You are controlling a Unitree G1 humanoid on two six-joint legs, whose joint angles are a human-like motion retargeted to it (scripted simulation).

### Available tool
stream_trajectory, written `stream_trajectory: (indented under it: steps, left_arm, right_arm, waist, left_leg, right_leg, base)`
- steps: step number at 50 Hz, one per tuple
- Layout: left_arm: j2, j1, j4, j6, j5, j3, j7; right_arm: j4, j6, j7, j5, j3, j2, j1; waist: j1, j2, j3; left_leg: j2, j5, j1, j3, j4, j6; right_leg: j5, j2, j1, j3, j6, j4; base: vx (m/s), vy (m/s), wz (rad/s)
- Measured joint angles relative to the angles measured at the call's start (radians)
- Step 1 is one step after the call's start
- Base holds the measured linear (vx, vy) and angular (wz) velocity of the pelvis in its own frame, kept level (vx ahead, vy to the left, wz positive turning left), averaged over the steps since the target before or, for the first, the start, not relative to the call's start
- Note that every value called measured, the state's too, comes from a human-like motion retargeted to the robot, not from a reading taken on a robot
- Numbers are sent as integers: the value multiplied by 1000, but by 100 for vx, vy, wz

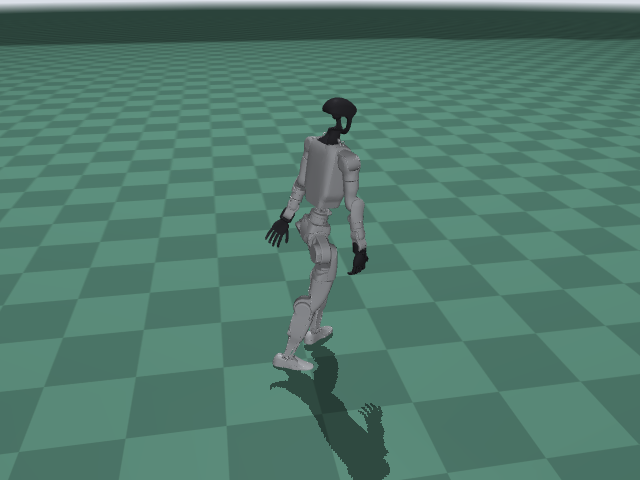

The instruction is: Walk run

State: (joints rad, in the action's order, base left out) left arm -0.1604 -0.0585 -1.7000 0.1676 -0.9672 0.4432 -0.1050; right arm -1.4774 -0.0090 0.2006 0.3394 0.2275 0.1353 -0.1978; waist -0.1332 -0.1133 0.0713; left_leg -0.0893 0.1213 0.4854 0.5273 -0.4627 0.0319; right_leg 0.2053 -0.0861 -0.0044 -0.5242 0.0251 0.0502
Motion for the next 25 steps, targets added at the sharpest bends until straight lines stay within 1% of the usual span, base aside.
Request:
stream_trajectory:
  steps: [2, 3, 5, 7, 8, 10, 11, 12, 13, 15, 16, 17, 19, 21, 23, 25]
  left_arm:
    - [-1, 5, 0, 11, 1, 4, 1]
    - [-1, 9, 0, 16, 1, 4, -1]
    - [-4, 16, 0, 23, 1, 2, -10]
    - [-12, 27, 0, 28, 2, -7, -17]
    - [-15, 33, 0, 29, 1, -10, -16]
    - [-19, 50, 0, 26, -1, -12, -14]
    - [-21, 63, 0, 21, 7, -7, -10]
    - [-23, 74, 4, 16, 16, -6, -5]
    - [-22, 79, 14, 12, 28, -13, -1]
    - [-21, 91, 39, -2, 50, -31, 3]
    - [-25, 104, 52, -12, 59, -36, -3]
    - [-31, 117, 66, -24, 69, -41, -8]
    - [-52, 146, 90, -50, 91, -51, -17]
    - [-76, 179, 105, -82, 114, -71, -11]
    - [-101, 213, 113, -114, 130, -92, 0]
    - [-123, 248, 121, -140, 136, -109, -2]
  right_arm:
    - [10, -8, -3, 6, -9, 5, -23]
    - [15, -11, -2, 4, -14, 6, -30]
    - [22, -13, 8, 1, -27, 5, -36]
    - [24, -8, 20, 8, -32, 0, -28]
    - [24, -6, 21, 16, -30, -4, -19]
    - [19, -6, 13, 37, -21, -12, 6]
    - [15, -12, -3, 43, -25, -23, 21]
    - [10, -19, -21, 47, -27, -32, 39]
    - [1, -27, -41, 45, -27, -42, 62]
    - [-17, -35, -67, 42, -25, -53, 109]
    - [-25, -35, -71, 44, -26, -54, 124]
    - [-32, -35, -73, 48, -27, -55, 137]
    - [-42, -34, -73, 63, -24, -55, 156]
    - [-55, -33, -75, 65, -16, -54, 176]
    - [-70, -30, -80, 58, 2, -55, 198]
    - [-86, -25, -84, 47, 28, -58, 220]
  waist:
    - [-32, 11, -12]
    - [-45, 8, -13]
    - [-67, -1, -12]
    - [-71, 3, -6]
    - [-67, 8, 2]
    - [-75, 21, 12]
    - [-76, 20, 13]
    - [-76, 23, 16]
    - [-73, 35, 23]
    - [-70, 70, 37]
    - [-67, 86, 36]
    - [-64, 100, 33]
    - [-53, 112, 23]
    - [-21, 99, 16]
    - [22, 88, 12]
    - [63, 75, 14]
  left_leg:
    - [31, 7, 48, -122, 133, 36]
    - [41, 17, 71, -164, 181, 40]
    - [52, 17, 99, -182, 239, 45]
    - [48, -15, 91, -155, 219, 24]
    - [41, -27, 80, -113, 190, -2]
    - [19, -46, 80, -141, 138, -34]
    - [17, -13, 89, -187, 92, -45]
    - [11, 19, 85, -220, 59, -56]
    - [-1, 49, 58, -232, 55, -63]
    - [-56, 87, -22, -185, 85, -73]
    - [-78, 103, -56, -174, 97, -71]
    - [-95, 118, -88, -166, 107, -69]
    - [-103, 145, -144, -149, 129, -67]
    - [-74, 151, -204, -107, 183, -72]
    - [-38, 153, -255, -90, 236, -74]
    - [-4, 157, -299, -79, 282, -68]
  right_leg:
    - [7, 29, 45, 16, -19, -22]
    - [8, 28, 61, 14, -32, -30]
    - [7, 23, 92, 20, -61, -34]
    - [-6, 29, 124, 46, -94, -22]
    - [-21, 33, 140, 53, -111, -12]
    - [-81, 34, 167, 69, -143, 19]
    - [-132, 19, 169, 63, -146, 51]
    - [-189, 6, 168, 53, -139, 89]
    - [-258, -2, 161, 38, -113, 139]
    - [-393, -14, 122, 31, -45, 281]
    - [-433, -27, 86, 20, -3, 385]
    - [-448, -45, 47, 10, 33, 489]
    - [-373, -103, -51, 1, 63, 686]
    - [-307, -166, -165, -2, 67, 823]
    - [-265, -193, -258, -28, 63, 867]
    - [-230, -196, -339, -52, 38, 827]
  base:
    - [58, -4, -61]
    - [53, -2, -61]
    - [63, 0, -58]
    - [79, 9, -29]
    - [100, 17, -20]
    - [92, 13, -48]
    - [89, 10, -75]
    - [96, 12, -71]
    - [85, 11, -55]
    - [73, 11, -49]
    - [80, 14, -68]
    - [83, 15, -91]
    - [60, 10, -85]
    - [60, 7, -21]
    - [62, 4, 35]
    - [47, 0, 53]
